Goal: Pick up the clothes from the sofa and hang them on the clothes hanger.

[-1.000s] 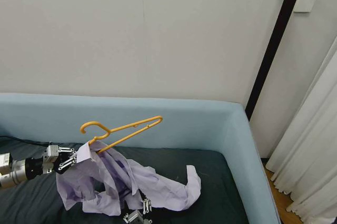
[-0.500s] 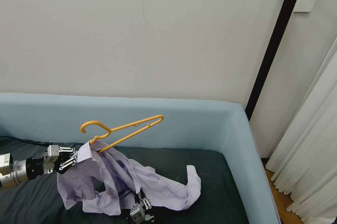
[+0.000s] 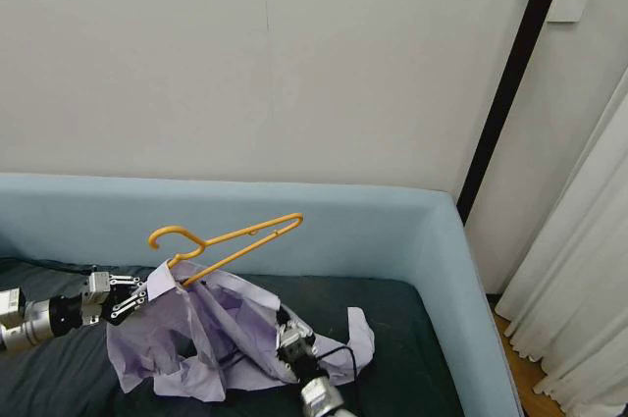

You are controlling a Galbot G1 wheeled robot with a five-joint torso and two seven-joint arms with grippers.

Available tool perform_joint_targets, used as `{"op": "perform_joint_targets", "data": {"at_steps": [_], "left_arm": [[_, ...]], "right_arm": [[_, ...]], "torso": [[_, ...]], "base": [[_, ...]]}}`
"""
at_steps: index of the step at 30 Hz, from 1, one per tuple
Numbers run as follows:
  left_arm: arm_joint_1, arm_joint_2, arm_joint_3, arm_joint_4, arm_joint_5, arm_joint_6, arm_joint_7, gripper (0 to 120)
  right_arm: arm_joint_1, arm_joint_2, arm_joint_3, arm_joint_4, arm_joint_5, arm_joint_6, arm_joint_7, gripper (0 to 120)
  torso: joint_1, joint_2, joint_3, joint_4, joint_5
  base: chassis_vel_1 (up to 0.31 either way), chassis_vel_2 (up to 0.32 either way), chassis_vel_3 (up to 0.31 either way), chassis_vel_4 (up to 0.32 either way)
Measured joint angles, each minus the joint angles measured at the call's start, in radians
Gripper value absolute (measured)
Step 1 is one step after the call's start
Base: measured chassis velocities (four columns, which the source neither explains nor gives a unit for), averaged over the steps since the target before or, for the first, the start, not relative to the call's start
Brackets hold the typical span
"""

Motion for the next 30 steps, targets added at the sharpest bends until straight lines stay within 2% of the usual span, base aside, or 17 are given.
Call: {"op": "perform_joint_targets", "data": {"at_steps": [2,6,10,19,30], "left_arm": [[-0.001,0.0,0.001,0.0,0.0,0.0,0.0,2],[-0.013,0.0,0.01,0.002,-0.001,-0.003,0.0,2],[-0.014,0.001,0.011,0.001,0.007,-0.006,-0.001,2],[-0.024,0.005,0.014,0.006,0.035,-0.01,-0.021,1],[-0.07,0.004,0.042,0.033,0.099,0.002,-0.069,1]], "right_arm": [[0.009,-0.006,0.015,0.012,0.015,-0.015,-0.009,0],[0.07,-0.041,0.106,0.098,0.122,-0.184,-0.026,0],[0.105,-0.047,0.159,0.12,0.142,-0.229,-0.041,0],[0.14,-0.05,0.215,0.183,0.101,-0.216,-0.076,0],[0.119,-0.074,0.232,0.272,-0.062,-0.135,-0.137,0]], "torso": [[0.0,0.0,0.0,0.0,-0.0001],[0.0,0.0,0.0,-0.0003,0.0],[0.0,0.0,0.0,-0.0002,-0.0001],[0.0,0.0,0.0,0.0,-0.0001],[0.0,0.0,0.0,-0.0002,-0.0003]], "base": [[0.0,0.0,0.0,0.0],[0.0,0.0,0.0,0.0],[0.0,0.0,0.0,0.0],[0.0,0.0,0.0,0.0],[0.0,0.0,0.0,0.0]]}}
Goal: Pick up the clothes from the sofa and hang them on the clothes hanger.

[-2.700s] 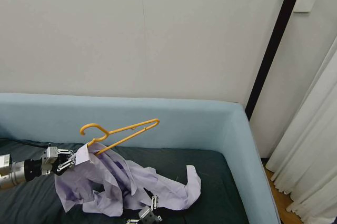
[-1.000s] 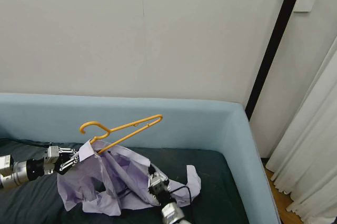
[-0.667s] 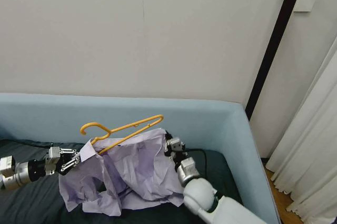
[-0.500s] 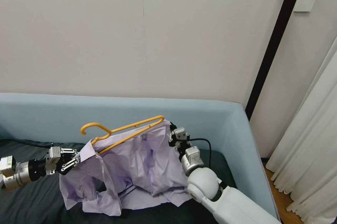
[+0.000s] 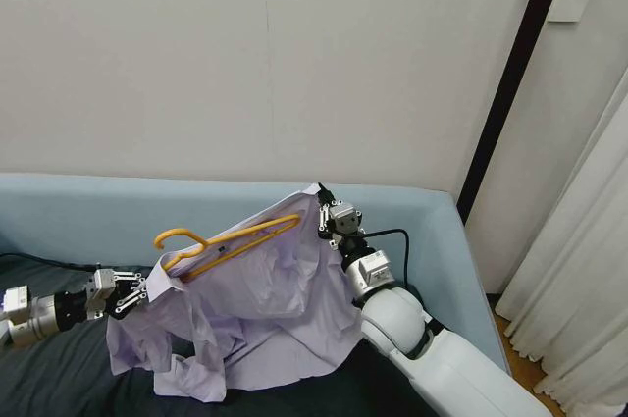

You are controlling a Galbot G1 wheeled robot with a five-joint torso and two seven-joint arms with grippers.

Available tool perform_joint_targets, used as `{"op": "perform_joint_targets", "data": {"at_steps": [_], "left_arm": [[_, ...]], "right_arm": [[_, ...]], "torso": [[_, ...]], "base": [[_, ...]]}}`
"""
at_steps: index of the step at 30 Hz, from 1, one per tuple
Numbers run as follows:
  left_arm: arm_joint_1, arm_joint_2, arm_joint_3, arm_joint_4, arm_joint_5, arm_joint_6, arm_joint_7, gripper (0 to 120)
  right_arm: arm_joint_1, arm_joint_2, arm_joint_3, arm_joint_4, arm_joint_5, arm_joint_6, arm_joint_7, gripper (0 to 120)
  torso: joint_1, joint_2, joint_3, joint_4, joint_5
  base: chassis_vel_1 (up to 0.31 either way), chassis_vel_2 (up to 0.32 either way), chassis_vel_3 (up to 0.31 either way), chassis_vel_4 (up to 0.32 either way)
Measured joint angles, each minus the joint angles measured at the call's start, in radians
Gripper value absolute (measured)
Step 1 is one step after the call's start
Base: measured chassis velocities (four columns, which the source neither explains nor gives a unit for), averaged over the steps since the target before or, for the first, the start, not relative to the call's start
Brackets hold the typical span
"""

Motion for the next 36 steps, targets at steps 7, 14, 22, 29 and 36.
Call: {"op": "perform_joint_targets", "data": {"at_steps": [7,14,22,29,36], "left_arm": [[-0.017,0.005,0.005,0.004,0.038,0.017,-0.029,1],[-0.01,-0.007,0.006,-0.016,0.066,0.039,-0.085,1],[0.045,-0.021,-0.008,-0.124,0.036,0.074,-0.139,1],[0.074,-0.017,-0.017,-0.183,-0.004,0.07,-0.148,1],[0.082,0.008,-0.029,-0.2,-0.019,0.061,-0.087,1]], "right_arm": [[-0.019,-0.013,0.005,0.04,-0.117,0.024,-0.048,0],[-0.057,-0.024,-0.073,0.111,-0.012,0.058,-0.083,0],[-0.085,-0.004,-0.21,0.075,0.049,0.187,-0.2,0],[-0.1,0.006,-0.263,0.013,-0.026,0.214,-0.217,0],[-0.116,-0.014,-0.237,-0.047,-0.124,0.249,-0.232,0]], "torso": [[0.0,0.0,0.0,0.0,0.0001],[0.0,0.0,0.0,0.0001,0.0],[0.0,0.0,0.0,0.0002,0.0001],[0.0,0.0,0.0,-0.0001,0.0],[0.0,0.0,0.0,-0.0001,0.0002]], "base": [[0.0,0.0,0.0,0.0],[0.0,0.0,0.0,0.0],[0.0,0.0,0.0,0.0],[0.0,0.0,0.0,0.0],[0.0,0.0,0.0,0.0]]}}
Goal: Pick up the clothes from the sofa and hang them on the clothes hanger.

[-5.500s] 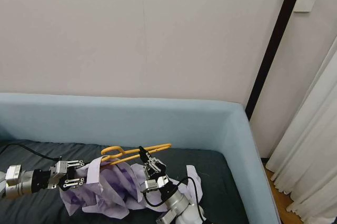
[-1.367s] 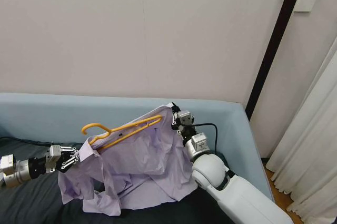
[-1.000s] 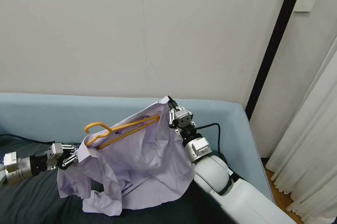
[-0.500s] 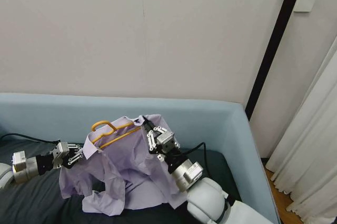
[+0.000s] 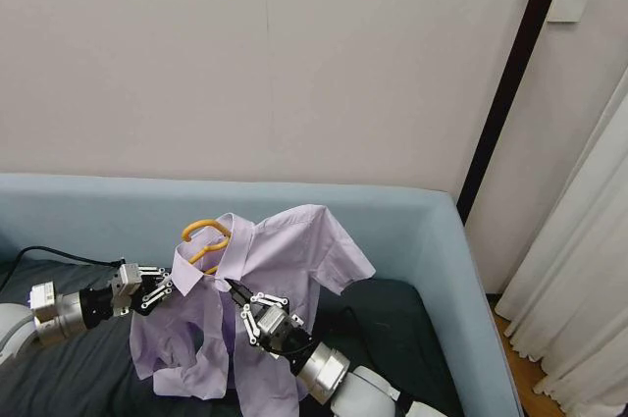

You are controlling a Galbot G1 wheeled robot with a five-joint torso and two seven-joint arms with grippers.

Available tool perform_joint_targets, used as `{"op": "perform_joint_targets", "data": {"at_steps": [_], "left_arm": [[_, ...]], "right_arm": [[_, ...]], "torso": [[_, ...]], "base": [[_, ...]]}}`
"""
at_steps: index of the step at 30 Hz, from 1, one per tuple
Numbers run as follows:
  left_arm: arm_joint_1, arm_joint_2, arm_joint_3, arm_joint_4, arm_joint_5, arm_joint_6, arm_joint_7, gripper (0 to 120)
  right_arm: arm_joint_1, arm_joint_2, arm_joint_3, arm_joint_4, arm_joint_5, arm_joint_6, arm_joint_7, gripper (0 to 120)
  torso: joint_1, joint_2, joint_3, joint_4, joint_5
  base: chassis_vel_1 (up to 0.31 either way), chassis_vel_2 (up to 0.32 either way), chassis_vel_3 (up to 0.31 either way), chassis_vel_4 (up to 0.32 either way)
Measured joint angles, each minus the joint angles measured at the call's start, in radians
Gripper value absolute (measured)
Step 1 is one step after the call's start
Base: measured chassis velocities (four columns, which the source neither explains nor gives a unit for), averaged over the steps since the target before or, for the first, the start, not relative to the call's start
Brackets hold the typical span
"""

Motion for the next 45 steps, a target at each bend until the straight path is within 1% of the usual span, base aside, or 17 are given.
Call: {"op": "perform_joint_targets", "data": {"at_steps": [4,8,12,15,17,18,21,23,28,29,31,33,36,38,40,43,45], "left_arm": [[-0.002,0.009,-0.002,0.009,0.021,-0.003,0.05,1],[-0.011,0.02,-0.003,0.028,0.033,-0.008,0.064,1],[-0.03,0.039,0.0,0.057,0.016,-0.013,0.058,1],[-0.036,0.048,0.001,0.07,0.006,-0.015,0.055,1],[-0.047,0.056,0.002,0.089,-0.002,-0.017,0.059,1],[-0.047,0.056,0.002,0.089,-0.002,-0.017,0.059,1],[-0.064,0.062,0.01,0.106,-0.01,-0.019,0.066,1],[-0.067,0.063,0.012,0.108,-0.011,-0.02,0.067,1],[-0.071,0.059,0.016,0.106,-0.013,-0.019,0.085,1],[-0.069,0.057,0.016,0.104,-0.011,-0.019,0.087,1],[-0.062,0.047,0.016,0.098,-0.005,-0.019,0.091,1],[-0.062,0.044,0.016,0.098,-0.003,-0.019,0.091,1],[-0.062,0.041,0.016,0.098,-0.003,-0.02,0.088,1],[-0.06,0.039,0.012,0.094,-0.003,-0.02,0.088,1],[-0.056,0.035,0.01,0.088,-0.003,-0.02,0.088,1],[-0.052,0.029,0.008,0.086,-0.001,-0.02,0.088,1],[-0.054,0.025,0.008,0.091,0.004,-0.022,0.089,1]], "right_arm": [[0.0,-0.006,0.039,0.022,0.014,0.005,0.011,0],[0.0,-0.022,0.054,0.059,0.049,0.031,-0.01,8],[-0.013,-0.065,0.041,0.083,0.069,0.139,-0.102,25],[-0.021,-0.089,0.032,0.093,0.071,0.187,-0.146,32],[-0.025,-0.121,0.021,0.109,0.074,0.234,-0.196,41],[-0.025,-0.121,0.021,0.109,0.074,0.234,-0.196,41],[-0.017,-0.154,0.03,0.145,0.105,0.237,-0.206,57],[-0.012,-0.158,0.04,0.152,0.117,0.229,-0.205,60],[0.015,-0.144,0.076,0.166,0.132,0.117,-0.098,81],[0.016,-0.141,0.076,0.166,0.132,0.109,-0.088,81],[0.013,-0.126,0.071,0.167,0.134,0.085,-0.061,93],[0.007,-0.127,0.062,0.167,0.126,0.083,-0.065,97],[-0.002,-0.138,0.03,0.178,0.107,0.035,-0.035,100],[-0.01,-0.143,-0.026,0.215,0.123,-0.141,0.126,100],[-0.013,-0.14,-0.061,0.249,0.198,-0.26,0.243,100],[-0.021,-0.135,-0.073,0.279,0.28,-0.314,0.284,100],[-0.021,-0.135,-0.078,0.295,0.336,-0.282,0.266,100]], "torso": [[0.0,0.0,0.0,0.0,-0.0001],[0.0,0.0,0.0,0.0001,0.0],[0.0,0.0,0.0,0.0001,-0.0001],[0.0,0.0,0.0,0.0,0.0],[0.0,0.0,0.0,0.0,0.0],[0.0,0.0,0.0,0.0,0.0],[0.0,0.0,0.0,0.0001,-0.0001],[0.0,0.0,0.0,0.0001,0.0],[0.0,0.0,0.0,0.0,0.0],[0.0,0.0,0.0,0.0001,0.0],[0.0,0.0,0.0,0.0004,-0.0002],[0.0,0.0,0.0,0.0003,-0.0002],[0.0,0.0,0.0,0.0001,-0.0001],[0.0,0.0,0.0,0.0001,-0.0002],[0.0,0.0,0.0,-0.0001,0.0],[0.0,0.0,0.0,0.0,-0.0002],[0.0,0.0,0.0,0.0002,-0.0001]], "base": [[0.0,0.0,0.0,0.0],[0.0,0.0,0.0,0.0],[0.0,0.0,0.0,0.0],[0.0,0.0,0.0,0.0],[0.0,0.0,0.0,0.0],[0.0,0.0,0.0,0.0],[0.0,0.0,0.0,0.0],[0.0,0.0,0.0,0.0],[0.0,0.0,0.0,0.0],[0.0,0.0,0.0,0.0],[0.0,0.0,0.0,0.0],[0.0,0.0,0.0,0.0],[0.0,0.0,0.0,0.0],[0.0,0.0,0.0,0.0],[0.0,0.0,0.0,0.0],[0.0,0.0,0.0,0.0],[0.0,0.0,0.0,0.0]]}}
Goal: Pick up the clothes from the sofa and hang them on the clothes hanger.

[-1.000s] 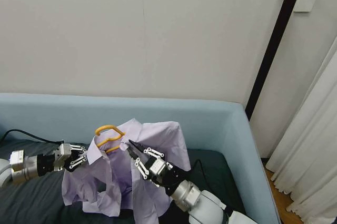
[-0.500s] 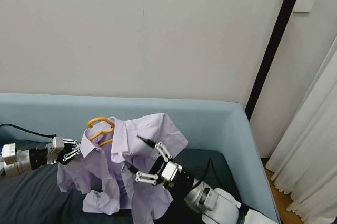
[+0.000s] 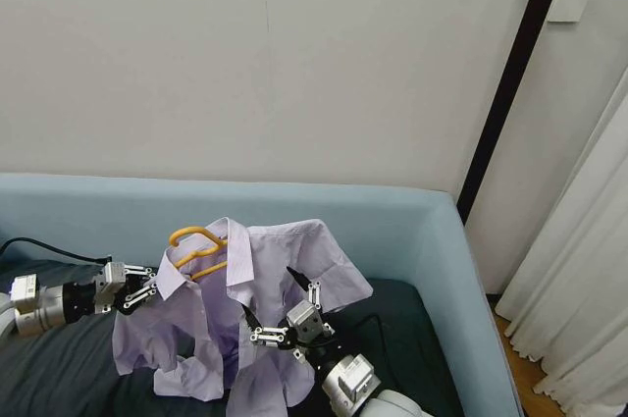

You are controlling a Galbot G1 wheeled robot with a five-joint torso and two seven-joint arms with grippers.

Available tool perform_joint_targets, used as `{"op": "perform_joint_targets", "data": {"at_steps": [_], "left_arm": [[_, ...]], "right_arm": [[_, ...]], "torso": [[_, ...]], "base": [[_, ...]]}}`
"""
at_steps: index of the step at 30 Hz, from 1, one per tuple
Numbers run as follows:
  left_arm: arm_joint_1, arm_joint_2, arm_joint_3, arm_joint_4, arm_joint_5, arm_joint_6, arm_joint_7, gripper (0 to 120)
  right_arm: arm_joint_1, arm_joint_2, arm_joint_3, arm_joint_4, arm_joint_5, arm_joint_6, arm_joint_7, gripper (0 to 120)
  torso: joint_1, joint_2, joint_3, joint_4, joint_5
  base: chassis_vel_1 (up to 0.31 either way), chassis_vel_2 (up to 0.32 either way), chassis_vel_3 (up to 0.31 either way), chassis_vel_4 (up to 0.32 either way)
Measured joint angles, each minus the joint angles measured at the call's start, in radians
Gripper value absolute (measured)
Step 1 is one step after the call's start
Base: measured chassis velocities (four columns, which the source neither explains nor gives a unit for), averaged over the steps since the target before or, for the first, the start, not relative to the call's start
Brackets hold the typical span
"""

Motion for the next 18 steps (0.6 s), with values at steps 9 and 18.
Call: {"op": "perform_joint_targets", "data": {"at_steps": [9,18], "left_arm": [[-0.018,0.008,0.001,0.018,0.004,-0.001,-0.003,1],[-0.03,0.037,-0.003,0.009,0.04,-0.024,0.03,1]], "right_arm": [[0.001,-0.04,0.078,-0.054,0.037,0.375,-0.485,100],[0.089,-0.077,0.246,-0.083,-0.13,0.176,-0.31,100]], "torso": [[0.0,0.0,0.0,-0.0001,0.0],[0.0,0.0,0.0,0.0,0.0001]], "base": [[0.0,0.0,0.0,0.0],[0.0,0.0,0.0,0.0]]}}
